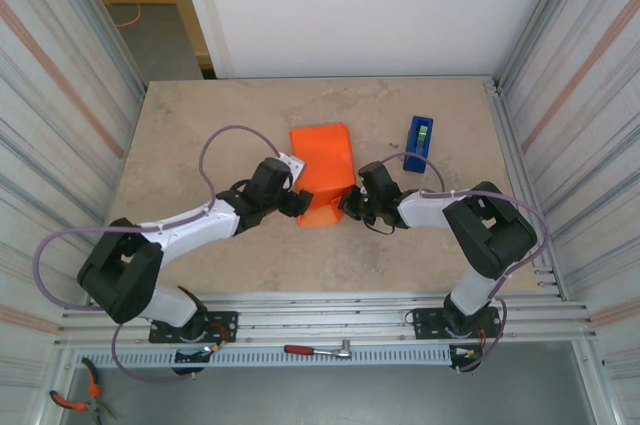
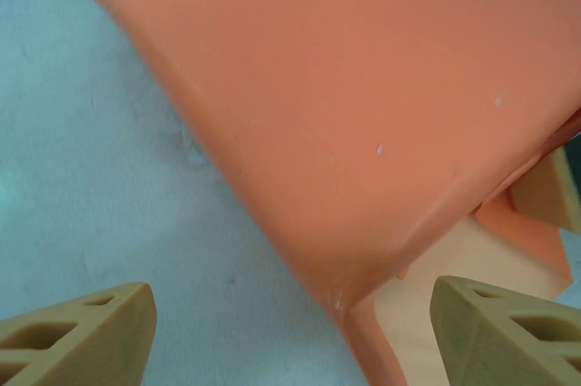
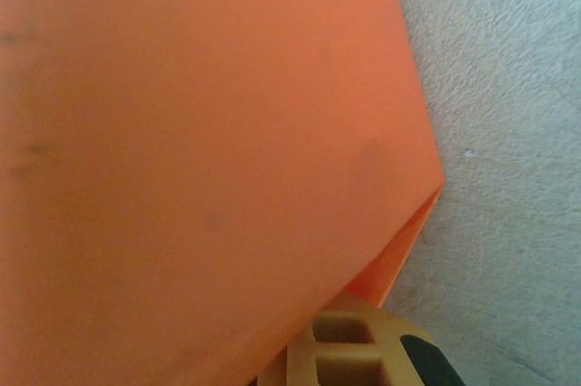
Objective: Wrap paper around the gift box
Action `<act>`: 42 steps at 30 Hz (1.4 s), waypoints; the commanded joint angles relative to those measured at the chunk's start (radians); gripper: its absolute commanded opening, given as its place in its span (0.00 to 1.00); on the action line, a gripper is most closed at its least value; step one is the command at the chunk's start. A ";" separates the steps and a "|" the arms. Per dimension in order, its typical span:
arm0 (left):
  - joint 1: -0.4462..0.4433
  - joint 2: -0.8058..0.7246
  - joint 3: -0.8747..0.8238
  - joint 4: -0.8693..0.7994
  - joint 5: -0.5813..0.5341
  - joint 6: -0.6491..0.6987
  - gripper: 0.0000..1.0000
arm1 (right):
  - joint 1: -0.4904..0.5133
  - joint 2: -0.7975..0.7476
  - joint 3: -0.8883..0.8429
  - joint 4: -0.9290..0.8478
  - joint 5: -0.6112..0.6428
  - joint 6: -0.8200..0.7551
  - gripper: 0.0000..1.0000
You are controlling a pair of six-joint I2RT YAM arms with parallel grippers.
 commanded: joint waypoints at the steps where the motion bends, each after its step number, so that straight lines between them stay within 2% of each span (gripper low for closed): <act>1: -0.018 -0.035 -0.054 0.071 -0.070 -0.128 0.79 | 0.015 0.014 0.019 0.012 -0.011 -0.001 0.00; 6: -0.042 -0.022 -0.111 0.147 -0.082 -0.182 0.79 | 0.034 0.010 -0.006 0.011 0.008 0.011 0.00; 14: -0.076 0.066 -0.108 0.200 -0.130 -0.214 0.79 | 0.081 0.047 -0.004 0.020 0.028 0.036 0.00; 22: -0.078 0.155 -0.063 0.156 -0.246 -0.226 0.78 | 0.091 0.034 0.012 0.018 0.023 0.047 0.00; 29: -0.078 0.201 -0.035 0.132 -0.302 -0.206 0.78 | 0.082 -0.057 -0.009 -0.021 0.047 0.027 0.00; 36: -0.077 0.178 -0.046 0.139 -0.284 -0.178 0.78 | 0.038 -0.131 -0.071 -0.046 0.062 0.010 0.00; 42: -0.078 0.068 -0.090 0.125 -0.202 -0.210 0.79 | 0.019 -0.143 -0.078 -0.055 0.060 -0.004 0.00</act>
